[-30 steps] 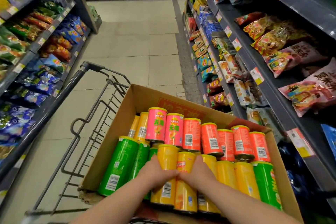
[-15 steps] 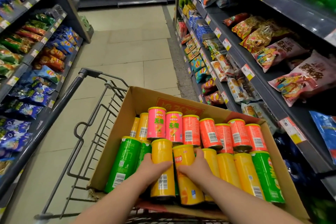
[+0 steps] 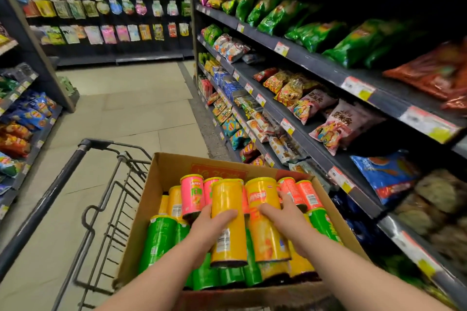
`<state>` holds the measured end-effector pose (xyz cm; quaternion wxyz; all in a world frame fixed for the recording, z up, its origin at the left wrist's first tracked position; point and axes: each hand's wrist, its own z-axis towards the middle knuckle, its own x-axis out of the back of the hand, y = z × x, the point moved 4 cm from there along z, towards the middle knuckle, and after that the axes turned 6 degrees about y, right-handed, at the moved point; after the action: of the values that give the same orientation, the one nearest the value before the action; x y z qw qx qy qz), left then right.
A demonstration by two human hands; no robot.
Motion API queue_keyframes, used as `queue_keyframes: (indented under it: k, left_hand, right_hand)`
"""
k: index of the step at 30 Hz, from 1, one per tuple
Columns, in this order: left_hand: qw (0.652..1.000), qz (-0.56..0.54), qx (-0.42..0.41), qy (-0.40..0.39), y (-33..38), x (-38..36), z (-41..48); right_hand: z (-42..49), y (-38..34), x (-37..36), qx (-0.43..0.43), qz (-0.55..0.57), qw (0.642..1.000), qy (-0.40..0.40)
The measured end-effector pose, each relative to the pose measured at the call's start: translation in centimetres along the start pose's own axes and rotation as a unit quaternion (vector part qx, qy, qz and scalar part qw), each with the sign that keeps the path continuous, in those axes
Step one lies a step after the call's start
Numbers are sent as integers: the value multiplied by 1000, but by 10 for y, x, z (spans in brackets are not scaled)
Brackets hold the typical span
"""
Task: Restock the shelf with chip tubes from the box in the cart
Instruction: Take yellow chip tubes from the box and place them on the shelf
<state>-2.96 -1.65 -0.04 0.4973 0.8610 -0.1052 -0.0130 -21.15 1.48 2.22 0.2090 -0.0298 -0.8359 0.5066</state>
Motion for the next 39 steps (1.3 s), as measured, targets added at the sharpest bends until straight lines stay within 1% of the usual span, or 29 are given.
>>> queue_keyframes:
  k: [4,9,15,20,22,30,35,39]
  left_hand:
    - [998,-9,-19,-51,19,-21,-15]
    - [992,-26,-50,-115,34,-51,-34]
    - [981,-53,-41,-183,48,-100,-64]
    - [969,-40,-48,-241,62,-144,-85]
    - [964,-42,-38,-261,69,-162,-96]
    - [943,-44,-38,-329,100,-255,-143]
    - [936,-40,-58,-344,122,-313,-159]
    - [930,-60,-69,-356,144,-354,-166]
  right_hand:
    - [-22,-6,24,10,26,998,53]
    - [-58,-7,60,9,78,993,86]
    - [-101,-2,115,12,102,982,160]
    - [-126,-2,161,34,133,969,206]
    - [-135,-3,180,46,141,963,224]
    - [-161,-1,283,79,144,946,281]
    - [-168,-7,357,98,126,933,324]
    - [-163,-17,412,112,109,932,327]
